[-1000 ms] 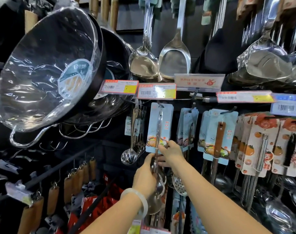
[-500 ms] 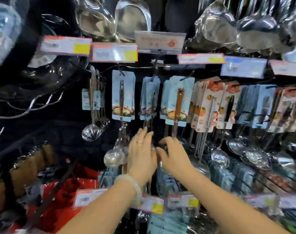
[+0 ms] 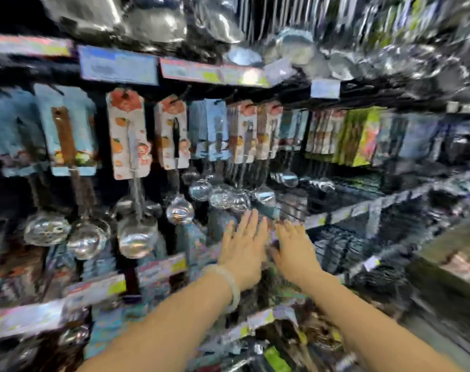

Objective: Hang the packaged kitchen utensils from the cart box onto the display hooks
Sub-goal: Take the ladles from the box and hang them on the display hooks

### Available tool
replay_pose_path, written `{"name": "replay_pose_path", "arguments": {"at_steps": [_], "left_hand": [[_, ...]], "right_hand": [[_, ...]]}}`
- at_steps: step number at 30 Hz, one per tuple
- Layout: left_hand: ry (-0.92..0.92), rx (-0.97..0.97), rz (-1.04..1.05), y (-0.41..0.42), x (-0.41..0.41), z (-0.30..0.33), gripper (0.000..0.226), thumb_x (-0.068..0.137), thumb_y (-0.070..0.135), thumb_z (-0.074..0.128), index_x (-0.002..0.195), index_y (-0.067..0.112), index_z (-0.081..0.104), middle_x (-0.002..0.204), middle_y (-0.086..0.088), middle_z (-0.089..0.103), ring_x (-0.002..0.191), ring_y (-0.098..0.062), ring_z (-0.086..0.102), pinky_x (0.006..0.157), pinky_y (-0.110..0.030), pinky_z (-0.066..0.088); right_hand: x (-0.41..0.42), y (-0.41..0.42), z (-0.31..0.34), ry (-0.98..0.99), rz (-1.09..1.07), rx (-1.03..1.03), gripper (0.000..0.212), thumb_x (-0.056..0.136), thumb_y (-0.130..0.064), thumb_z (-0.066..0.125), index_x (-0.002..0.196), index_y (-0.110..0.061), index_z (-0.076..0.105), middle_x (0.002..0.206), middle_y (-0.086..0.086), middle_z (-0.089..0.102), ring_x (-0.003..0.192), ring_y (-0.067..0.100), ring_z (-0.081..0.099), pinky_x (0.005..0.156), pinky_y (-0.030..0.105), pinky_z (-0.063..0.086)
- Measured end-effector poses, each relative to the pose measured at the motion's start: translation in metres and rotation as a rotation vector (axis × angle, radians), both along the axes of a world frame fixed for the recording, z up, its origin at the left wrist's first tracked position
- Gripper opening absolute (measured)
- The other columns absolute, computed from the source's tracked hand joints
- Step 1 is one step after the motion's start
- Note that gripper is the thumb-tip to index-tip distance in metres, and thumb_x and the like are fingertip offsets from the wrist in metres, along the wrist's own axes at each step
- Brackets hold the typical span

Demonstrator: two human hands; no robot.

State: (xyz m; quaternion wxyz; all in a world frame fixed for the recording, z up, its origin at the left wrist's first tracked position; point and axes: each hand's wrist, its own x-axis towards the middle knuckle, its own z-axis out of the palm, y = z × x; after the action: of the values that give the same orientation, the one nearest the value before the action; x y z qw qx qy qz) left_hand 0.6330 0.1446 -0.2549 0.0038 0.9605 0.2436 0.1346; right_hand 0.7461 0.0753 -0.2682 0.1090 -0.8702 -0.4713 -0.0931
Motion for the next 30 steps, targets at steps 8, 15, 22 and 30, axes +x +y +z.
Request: {"name": "replay_pose_path", "arguments": {"at_steps": [8,15,22,30], "left_hand": [[0.109,0.044,-0.188,-0.130,0.197,-0.027,0.077,0.096,0.023,0.040,0.147,0.014,-0.018,0.156,-0.005,-0.025,0.144,-0.023,-0.023,0.118,-0.048,-0.008],[0.141,0.038,-0.384,-0.204,0.335,-0.045,0.081,0.093,0.011,0.043,0.148,0.017,-0.016,0.155,-0.005,-0.027,0.143,-0.022,-0.027,0.116,-0.046,-0.013],[0.178,0.113,-0.587,-0.231,0.494,-0.079,0.077,0.095,0.015,0.040,0.148,0.019,-0.015,0.156,-0.008,-0.026,0.144,-0.024,-0.024,0.116,-0.048,-0.011],[0.214,-0.002,-0.649,-0.226,0.700,-0.076,0.089,0.090,0.017,0.051,0.147,0.020,-0.018,0.155,-0.007,-0.026,0.144,-0.024,-0.024,0.118,-0.047,-0.006]], "right_hand": [[0.168,-0.152,-0.019,0.011,-0.255,-0.072,0.065,0.098,-0.043,0.034,0.150,-0.020,0.002,0.160,0.007,-0.004,0.147,0.029,-0.005,0.120,0.045,0.010],[0.280,-0.236,-0.045,0.138,-0.424,-0.025,0.061,0.098,-0.038,0.035,0.150,-0.018,0.010,0.160,0.006,0.000,0.148,0.027,-0.003,0.119,0.045,0.009],[0.419,-0.284,-0.077,0.194,-0.636,-0.024,0.067,0.095,-0.042,0.041,0.150,-0.019,0.010,0.160,0.009,0.000,0.147,0.030,-0.004,0.119,0.046,0.007],[0.610,-0.302,-0.074,0.177,-0.851,0.005,0.062,0.095,-0.040,0.042,0.147,-0.013,0.021,0.158,0.011,0.014,0.147,0.031,0.007,0.120,0.045,0.012]]}}
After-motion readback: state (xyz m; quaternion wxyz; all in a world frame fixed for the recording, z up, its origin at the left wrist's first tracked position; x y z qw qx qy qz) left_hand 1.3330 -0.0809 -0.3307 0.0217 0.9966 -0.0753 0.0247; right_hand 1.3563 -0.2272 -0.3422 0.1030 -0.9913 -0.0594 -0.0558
